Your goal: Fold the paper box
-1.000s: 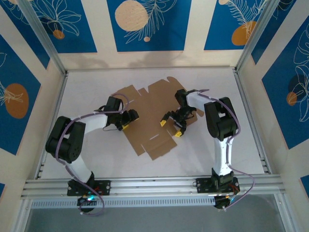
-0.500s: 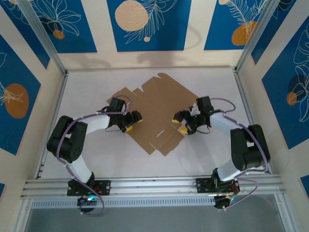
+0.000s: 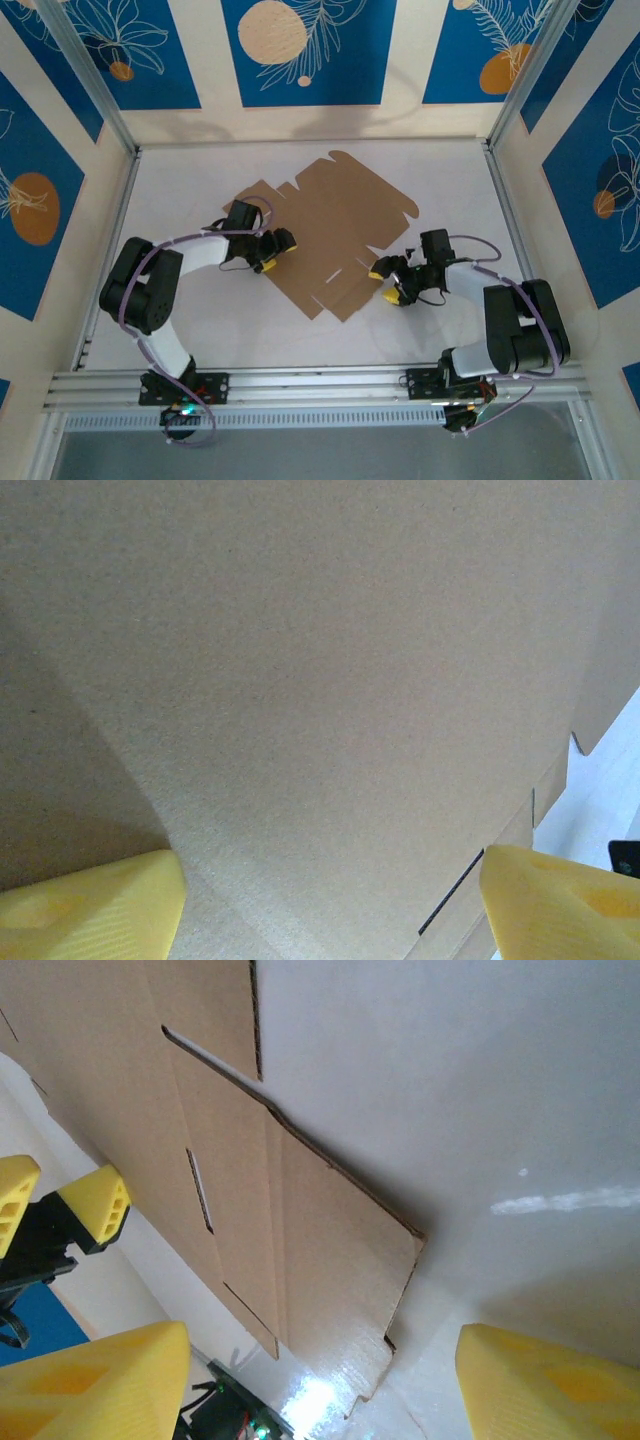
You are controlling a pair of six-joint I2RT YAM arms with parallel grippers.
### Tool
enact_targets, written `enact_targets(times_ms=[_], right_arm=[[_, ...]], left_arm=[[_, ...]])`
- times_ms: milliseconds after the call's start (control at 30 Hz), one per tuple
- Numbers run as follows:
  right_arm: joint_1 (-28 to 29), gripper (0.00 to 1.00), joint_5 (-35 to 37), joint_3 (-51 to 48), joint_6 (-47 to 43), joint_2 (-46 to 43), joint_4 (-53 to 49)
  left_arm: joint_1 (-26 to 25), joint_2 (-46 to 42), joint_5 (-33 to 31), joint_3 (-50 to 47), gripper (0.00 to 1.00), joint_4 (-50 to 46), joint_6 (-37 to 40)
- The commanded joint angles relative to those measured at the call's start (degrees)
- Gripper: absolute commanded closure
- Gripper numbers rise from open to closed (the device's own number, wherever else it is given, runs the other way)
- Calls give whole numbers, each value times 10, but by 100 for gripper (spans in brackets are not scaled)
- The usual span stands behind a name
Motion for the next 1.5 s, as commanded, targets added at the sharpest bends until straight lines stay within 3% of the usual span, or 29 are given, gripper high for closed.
enact_targets(times_ms=[0, 300, 500, 733, 900, 1200, 1467], right_arm=[[7, 30, -21, -15, 15, 28, 73], [54, 39, -7, -1, 28, 77, 143], [104, 40, 88, 39, -23, 61, 42], [106, 42, 85, -27, 43, 24, 155], [110, 52, 87, -55, 81, 8, 225], [109, 81, 92, -78, 101, -21, 252], [101, 88, 98, -87, 159, -89, 232]], left_arm=[[-9, 35, -15, -21, 20, -51, 1], [-9, 24, -8, -30, 20, -47, -1], [-9, 16, -6, -34, 20, -46, -2], [-9, 16, -3, -38, 20, -40, -5], [-8, 18, -2, -38, 20, -35, -9], [-9, 11, 4, -41, 20, -30, -22], [20, -92, 27, -34, 16, -65, -68]])
